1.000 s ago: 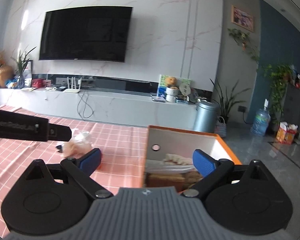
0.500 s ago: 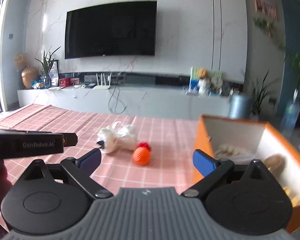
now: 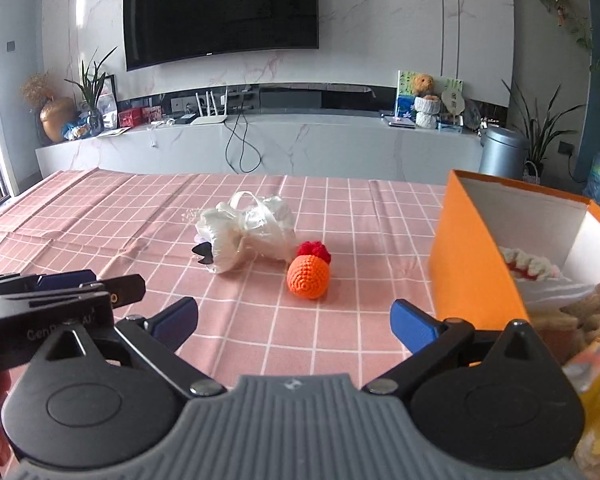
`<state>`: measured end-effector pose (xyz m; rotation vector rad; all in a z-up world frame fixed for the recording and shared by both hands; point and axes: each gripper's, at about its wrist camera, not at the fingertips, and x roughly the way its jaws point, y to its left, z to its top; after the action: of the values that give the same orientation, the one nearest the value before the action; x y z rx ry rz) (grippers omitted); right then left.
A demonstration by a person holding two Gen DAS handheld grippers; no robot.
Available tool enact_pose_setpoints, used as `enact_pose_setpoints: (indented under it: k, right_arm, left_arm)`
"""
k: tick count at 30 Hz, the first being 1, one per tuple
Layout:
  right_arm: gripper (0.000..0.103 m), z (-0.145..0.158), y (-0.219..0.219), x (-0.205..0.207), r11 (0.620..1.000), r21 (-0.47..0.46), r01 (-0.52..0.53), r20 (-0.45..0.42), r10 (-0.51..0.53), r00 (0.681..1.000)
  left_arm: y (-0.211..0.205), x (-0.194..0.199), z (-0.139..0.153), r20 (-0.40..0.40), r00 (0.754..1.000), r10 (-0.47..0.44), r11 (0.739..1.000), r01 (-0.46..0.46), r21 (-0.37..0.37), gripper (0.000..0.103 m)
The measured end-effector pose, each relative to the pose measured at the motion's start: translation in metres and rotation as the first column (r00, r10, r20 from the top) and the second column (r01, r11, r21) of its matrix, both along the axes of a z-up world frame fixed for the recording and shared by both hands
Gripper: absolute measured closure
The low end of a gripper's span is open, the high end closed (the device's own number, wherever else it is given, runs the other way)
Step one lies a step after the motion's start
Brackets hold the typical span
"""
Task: Organize soft objects
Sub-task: 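Withdraw both tools from the box toward the white crocheted item and orange ball, then grasp the bagged white crocheted item with the left tool while the right grasps the orange ball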
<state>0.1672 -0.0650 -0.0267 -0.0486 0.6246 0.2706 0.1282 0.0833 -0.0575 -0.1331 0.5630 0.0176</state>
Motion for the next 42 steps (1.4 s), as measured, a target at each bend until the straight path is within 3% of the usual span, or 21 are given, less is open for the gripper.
enact_pose_setpoints:
  k: [4,6,10,12,20,26,27,35,42]
  right_arm:
    - [0.007,-0.007,0.006,0.023,1.000,-0.016,0.011,-0.029,-0.011,1.000]
    - [0.017,-0.008,0.008,0.033,1.000,-0.016,0.004,-0.033,-0.004,0.999]
    - [0.026,-0.013,0.011,0.050,0.999,-0.030,0.011,-0.036,-0.012,0.999]
    - [0.038,-0.017,0.012,0.061,0.999,-0.031,0.010,-0.045,-0.011,0.999]
    - [0.039,-0.030,0.018,0.097,0.999,0.002,0.039,-0.078,-0.039,0.996]
    - [0.056,-0.044,0.020,0.113,0.998,0.037,0.046,-0.118,-0.041,0.992]
    - [0.067,-0.045,0.020,0.114,0.998,0.031,0.045,-0.113,-0.042,0.993]
    - [0.069,-0.040,0.016,0.114,0.999,0.029,0.039,-0.086,-0.036,0.996]
    - [0.069,-0.041,0.013,0.116,0.998,0.040,0.039,-0.103,-0.035,0.994]
  left_arm:
    - [0.005,0.016,-0.005,-0.021,1.000,0.003,1.000,-0.003,-0.011,0.042]
    - [0.006,0.024,-0.007,-0.025,1.000,0.006,1.000,-0.006,-0.002,0.042]
    - [0.012,0.039,-0.010,-0.035,0.999,0.002,1.000,-0.002,-0.014,0.043]
    - [0.012,0.045,-0.012,-0.037,0.999,-0.008,1.000,0.007,-0.006,0.043]
    - [0.008,0.068,-0.013,-0.021,0.997,-0.070,0.997,0.071,0.014,0.042]
    - [0.011,0.085,-0.012,-0.010,0.997,-0.073,0.997,0.073,-0.026,0.029]
    - [0.011,0.088,-0.012,-0.010,0.997,-0.072,0.997,0.072,-0.029,0.025]
    - [0.010,0.109,-0.019,-0.011,0.997,-0.076,0.996,0.075,-0.050,0.016]
    - [0.021,0.129,-0.035,-0.035,0.999,-0.040,0.989,0.035,-0.143,0.015]
